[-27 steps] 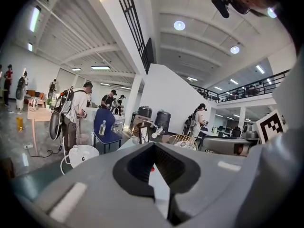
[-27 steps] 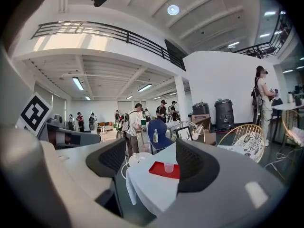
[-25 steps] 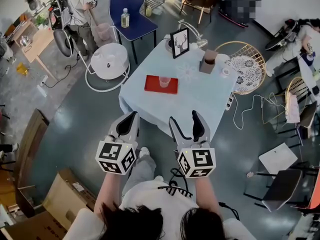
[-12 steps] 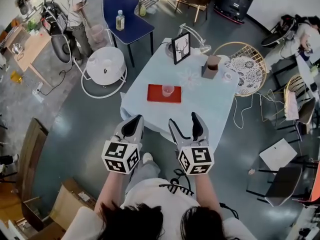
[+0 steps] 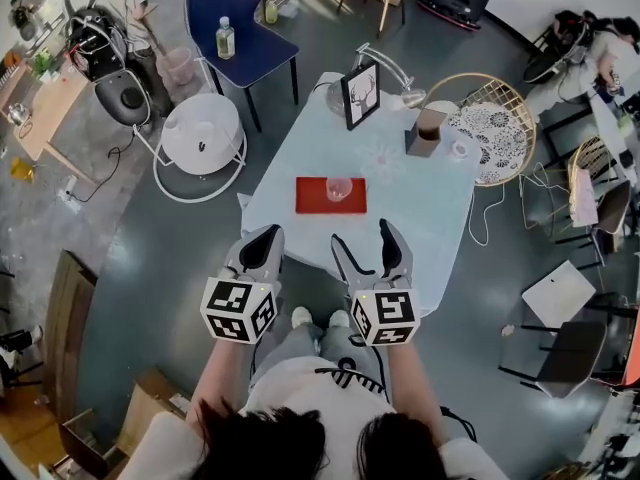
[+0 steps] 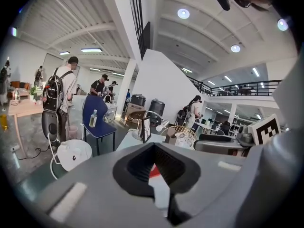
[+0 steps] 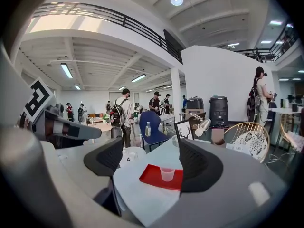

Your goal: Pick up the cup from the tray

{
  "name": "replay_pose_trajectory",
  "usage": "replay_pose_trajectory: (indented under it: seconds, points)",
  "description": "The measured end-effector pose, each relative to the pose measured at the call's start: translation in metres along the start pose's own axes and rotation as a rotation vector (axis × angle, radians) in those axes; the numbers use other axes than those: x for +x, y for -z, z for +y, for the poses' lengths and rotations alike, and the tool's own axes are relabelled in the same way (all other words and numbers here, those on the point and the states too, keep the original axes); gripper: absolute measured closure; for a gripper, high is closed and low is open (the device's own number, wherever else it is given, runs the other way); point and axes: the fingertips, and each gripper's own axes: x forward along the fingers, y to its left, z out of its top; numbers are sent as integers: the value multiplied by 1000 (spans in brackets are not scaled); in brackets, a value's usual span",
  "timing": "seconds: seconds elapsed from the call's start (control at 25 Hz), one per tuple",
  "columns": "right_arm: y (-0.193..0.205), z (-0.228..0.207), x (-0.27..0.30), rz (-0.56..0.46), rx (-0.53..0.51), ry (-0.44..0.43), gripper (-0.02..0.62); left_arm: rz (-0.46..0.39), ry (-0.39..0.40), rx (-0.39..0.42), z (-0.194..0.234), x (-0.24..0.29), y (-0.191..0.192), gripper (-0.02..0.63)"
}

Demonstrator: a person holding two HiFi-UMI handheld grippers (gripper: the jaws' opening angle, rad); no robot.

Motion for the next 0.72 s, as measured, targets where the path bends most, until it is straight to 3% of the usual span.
replay_pose_trajectory:
  seconds: [0.32, 0.56, 0.72]
  points:
    - [25, -19, 35, 39, -5, 30, 196, 37, 24, -13, 7, 24, 9, 606]
    - [55, -36, 63, 68, -7, 65, 190, -30, -100, 15, 28, 34, 12, 606]
    - [82, -41, 90, 113, 5, 49, 189, -17, -106, -8, 33, 46, 21, 606]
